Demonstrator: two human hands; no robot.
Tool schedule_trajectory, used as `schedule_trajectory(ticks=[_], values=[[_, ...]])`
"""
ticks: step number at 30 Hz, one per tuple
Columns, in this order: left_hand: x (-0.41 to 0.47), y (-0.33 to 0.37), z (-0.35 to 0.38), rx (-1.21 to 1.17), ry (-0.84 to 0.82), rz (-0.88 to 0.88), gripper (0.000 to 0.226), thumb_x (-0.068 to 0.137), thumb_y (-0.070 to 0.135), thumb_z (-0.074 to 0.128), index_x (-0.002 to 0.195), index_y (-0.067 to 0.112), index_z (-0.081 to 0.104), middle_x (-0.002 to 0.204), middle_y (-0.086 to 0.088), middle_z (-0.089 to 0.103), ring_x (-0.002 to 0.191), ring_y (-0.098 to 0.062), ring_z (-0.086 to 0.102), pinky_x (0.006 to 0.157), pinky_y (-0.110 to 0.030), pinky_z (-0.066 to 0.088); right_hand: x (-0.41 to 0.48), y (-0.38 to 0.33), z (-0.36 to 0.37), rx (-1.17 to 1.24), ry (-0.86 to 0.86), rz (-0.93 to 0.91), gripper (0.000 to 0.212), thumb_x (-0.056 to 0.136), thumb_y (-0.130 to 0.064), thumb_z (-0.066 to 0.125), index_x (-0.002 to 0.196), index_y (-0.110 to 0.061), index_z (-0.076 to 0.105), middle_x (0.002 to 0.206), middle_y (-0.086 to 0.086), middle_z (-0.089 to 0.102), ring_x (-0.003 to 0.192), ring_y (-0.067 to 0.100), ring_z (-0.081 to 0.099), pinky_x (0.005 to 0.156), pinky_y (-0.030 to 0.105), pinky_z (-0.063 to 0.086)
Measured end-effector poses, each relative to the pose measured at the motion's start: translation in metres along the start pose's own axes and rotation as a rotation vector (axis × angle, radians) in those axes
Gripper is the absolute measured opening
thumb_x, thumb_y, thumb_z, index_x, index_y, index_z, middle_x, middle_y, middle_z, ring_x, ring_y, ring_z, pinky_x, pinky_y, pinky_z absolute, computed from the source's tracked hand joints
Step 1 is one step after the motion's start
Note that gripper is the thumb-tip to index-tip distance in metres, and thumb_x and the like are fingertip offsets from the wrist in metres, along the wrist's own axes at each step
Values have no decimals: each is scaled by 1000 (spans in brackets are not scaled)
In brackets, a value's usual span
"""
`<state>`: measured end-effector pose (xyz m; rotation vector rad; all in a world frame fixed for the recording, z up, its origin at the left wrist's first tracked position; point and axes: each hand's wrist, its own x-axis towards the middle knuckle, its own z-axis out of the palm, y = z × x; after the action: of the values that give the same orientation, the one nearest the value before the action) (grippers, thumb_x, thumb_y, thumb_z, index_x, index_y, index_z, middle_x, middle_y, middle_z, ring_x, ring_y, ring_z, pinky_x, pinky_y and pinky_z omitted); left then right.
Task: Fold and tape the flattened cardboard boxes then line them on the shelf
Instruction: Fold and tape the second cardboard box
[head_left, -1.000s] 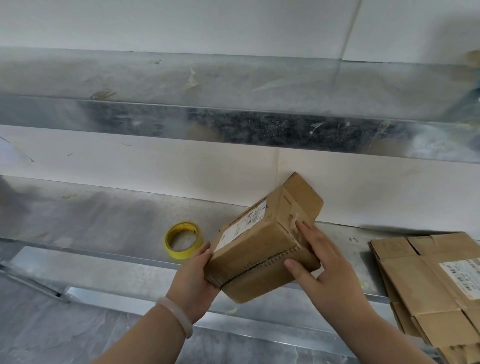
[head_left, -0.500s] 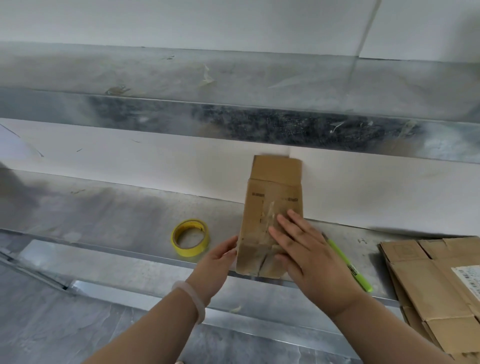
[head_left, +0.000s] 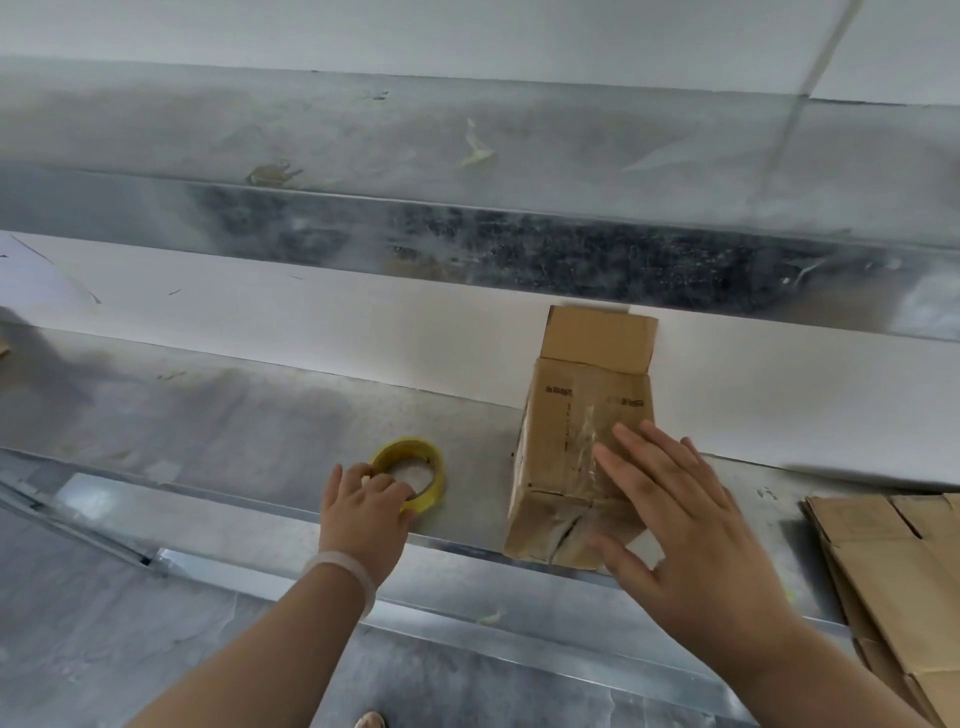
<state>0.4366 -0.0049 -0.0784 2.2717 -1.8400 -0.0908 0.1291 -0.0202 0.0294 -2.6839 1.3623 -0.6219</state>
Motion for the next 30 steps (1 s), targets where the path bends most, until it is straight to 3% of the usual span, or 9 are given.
schedule_trajectory(ticks=[4, 8, 10, 12, 14, 18, 21, 26, 30], values=[[-5, 16, -23, -212, 118, 114, 25, 84, 42, 49, 95, 27, 65, 88, 10, 68, 89, -22, 65, 103, -52, 37, 11, -18, -11, 85, 45, 28, 60, 94, -52, 42, 146, -22, 41, 152, -9, 38, 145, 10, 26, 119, 29, 17], [-18, 50, -76, -406, 274, 274, 24, 88, 40, 50, 98, 23, 62, 94, 8, 68, 86, -14, 62, 105, -44, 36, 38, -47, -27, 238, -27, 72, 61, 94, -59, 32, 149, -33, 34, 147, -26, 30, 140, -7, 17, 116, 18, 16], [-23, 65, -97, -443, 293, 330, 24, 90, 41, 50, 100, 23, 62, 96, 9, 67, 91, -13, 62, 108, -42, 34, 51, -57, -30, 307, -107, 100, 61, 94, -60, 40, 150, -40, 26, 149, -27, 28, 135, -10, 18, 112, 15, 19], [-27, 75, -109, -457, 292, 363, 20, 92, 41, 50, 102, 26, 59, 98, 11, 67, 94, -12, 62, 110, -41, 33, 60, -62, -29, 344, -138, 135, 59, 93, -53, 50, 148, -41, 31, 145, -25, 35, 121, -14, 26, 101, 3, 20], [-30, 82, -117, -433, 299, 372, 21, 92, 42, 49, 102, 27, 59, 100, 11, 67, 96, -12, 61, 110, -40, 33, 61, -65, -31, 399, -62, 179, 53, 90, -49, 59, 141, -40, 45, 132, -24, 48, 108, -17, 31, 85, -8, 21], [-32, 87, -127, -367, 309, 385, 25, 92, 42, 47, 101, 24, 63, 98, 11, 67, 94, -12, 61, 107, -36, 33, 53, -63, -32, 477, 78, 248, 33, 83, -43, 70, 115, -36, 69, 106, -27, 61, 95, -14, 51, 79, -6, 32], [-34, 92, -133, -321, 315, 415, 24, 91, 41, 47, 100, 25, 63, 96, 11, 66, 92, -13, 60, 105, -36, 37, 51, -62, -36, 529, 85, 264, 8, 82, -37, 75, 89, -36, 71, 85, -23, 65, 92, -9, 55, 74, 1, 40], [-35, 91, -142, -244, 320, 473, 26, 92, 42, 48, 100, 24, 65, 96, 9, 67, 92, -14, 62, 99, -40, 45, 52, -57, -47, 611, -111, 284, 11, 84, -32, 73, 79, -37, 64, 76, -24, 64, 78, -9, 58, 62, 6, 41], [-36, 98, -154, -135, 334, 509, 28, 87, 46, 50, 97, 26, 68, 86, 9, 68, 75, -15, 62, 79, -33, 47, 49, -52, -56, 613, -131, 281, 14, 86, -31, 70, 77, -36, 62, 77, -23, 65, 76, -7, 59, 62, 9, 43]])
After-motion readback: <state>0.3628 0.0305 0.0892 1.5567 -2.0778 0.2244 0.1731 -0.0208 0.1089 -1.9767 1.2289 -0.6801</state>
